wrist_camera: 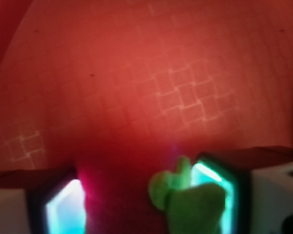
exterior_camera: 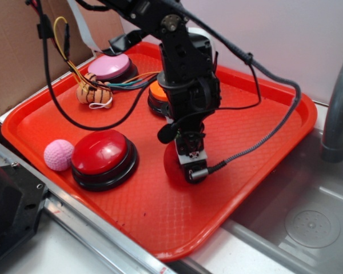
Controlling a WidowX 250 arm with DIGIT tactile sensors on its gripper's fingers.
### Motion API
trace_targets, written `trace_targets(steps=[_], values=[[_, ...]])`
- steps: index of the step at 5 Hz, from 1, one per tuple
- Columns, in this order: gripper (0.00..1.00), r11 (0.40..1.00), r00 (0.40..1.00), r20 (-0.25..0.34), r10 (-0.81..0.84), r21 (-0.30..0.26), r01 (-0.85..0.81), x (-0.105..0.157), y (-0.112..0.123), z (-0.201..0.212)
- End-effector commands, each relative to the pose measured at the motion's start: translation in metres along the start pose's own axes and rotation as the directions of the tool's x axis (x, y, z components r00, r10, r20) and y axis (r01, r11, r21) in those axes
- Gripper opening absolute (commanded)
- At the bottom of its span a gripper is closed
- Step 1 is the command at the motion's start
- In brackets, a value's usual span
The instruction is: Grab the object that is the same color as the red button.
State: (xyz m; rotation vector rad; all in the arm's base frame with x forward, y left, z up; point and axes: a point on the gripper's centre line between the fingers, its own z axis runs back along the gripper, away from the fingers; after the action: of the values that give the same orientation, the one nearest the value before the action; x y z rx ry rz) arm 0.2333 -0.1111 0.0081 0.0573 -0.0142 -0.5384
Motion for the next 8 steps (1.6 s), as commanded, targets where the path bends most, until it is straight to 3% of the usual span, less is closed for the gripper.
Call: trace_targets(steps=[1, 3, 4, 5, 6, 7, 8], values=[[0.00, 1.000, 1.000, -0.013, 0.000, 0.029, 0.001, -0.006, -0.001, 0.000], [0.00, 0.998, 0.998, -0.023, 0.062, 0.028, -0.062, -0.006, 0.008, 0.018], [0.00, 0.981, 0.981, 0.000, 0.194, 0.003, -0.194, -0.008, 0.029, 0.058], [0.00, 0.928, 0.927, 0.033, 0.373, 0.003, -0.374, -0.017, 0.061, 0.106], [0.00, 0.872, 0.871, 0.051, 0.489, -0.054, -0.487, -0.025, 0.081, 0.137], [0.00, 0.821, 0.813, 0.119, 0.571, -0.075, -0.566, -0.039, 0.093, 0.167], [0.00, 0.787, 0.772, 0.160, 0.615, -0.056, -0.615, -0.045, 0.099, 0.177]])
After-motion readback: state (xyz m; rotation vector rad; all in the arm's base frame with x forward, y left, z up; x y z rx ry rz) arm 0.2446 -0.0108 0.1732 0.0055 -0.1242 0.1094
